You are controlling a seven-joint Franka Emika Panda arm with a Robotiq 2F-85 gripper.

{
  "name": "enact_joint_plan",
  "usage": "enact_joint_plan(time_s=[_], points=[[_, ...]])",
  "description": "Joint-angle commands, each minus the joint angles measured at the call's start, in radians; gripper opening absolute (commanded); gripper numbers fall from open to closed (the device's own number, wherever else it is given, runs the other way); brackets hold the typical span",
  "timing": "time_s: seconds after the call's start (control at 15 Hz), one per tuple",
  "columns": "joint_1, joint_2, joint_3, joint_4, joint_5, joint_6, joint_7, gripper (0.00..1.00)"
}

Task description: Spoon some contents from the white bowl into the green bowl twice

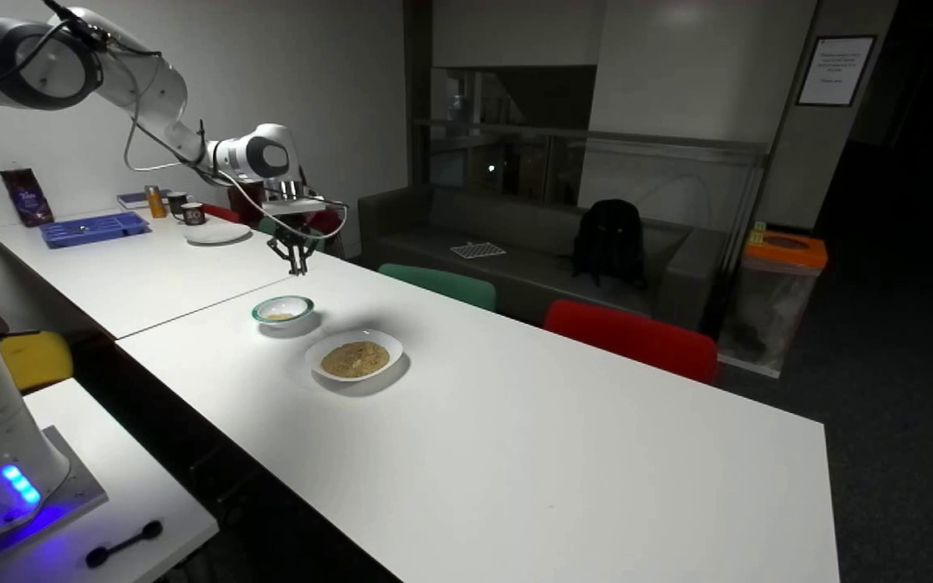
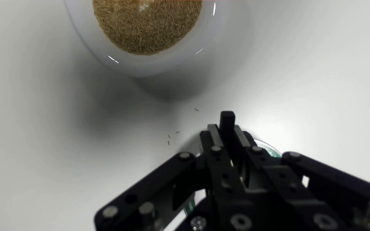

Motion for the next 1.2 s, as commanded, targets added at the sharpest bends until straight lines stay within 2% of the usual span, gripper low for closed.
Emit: enact_joint_plan(time_s=[0.0,0.73,1.13], points=[[-0.031,-0.112,-0.004,-0.063,0.044,-0.024,-0.043,0.03],[-0.124,-0.289,-0.103,-0.297,0.157,0.059,-0.168,0.03],[-0.163,-0.395,-0.184,-0.465,0.156,0.164,-0.2,0.03]])
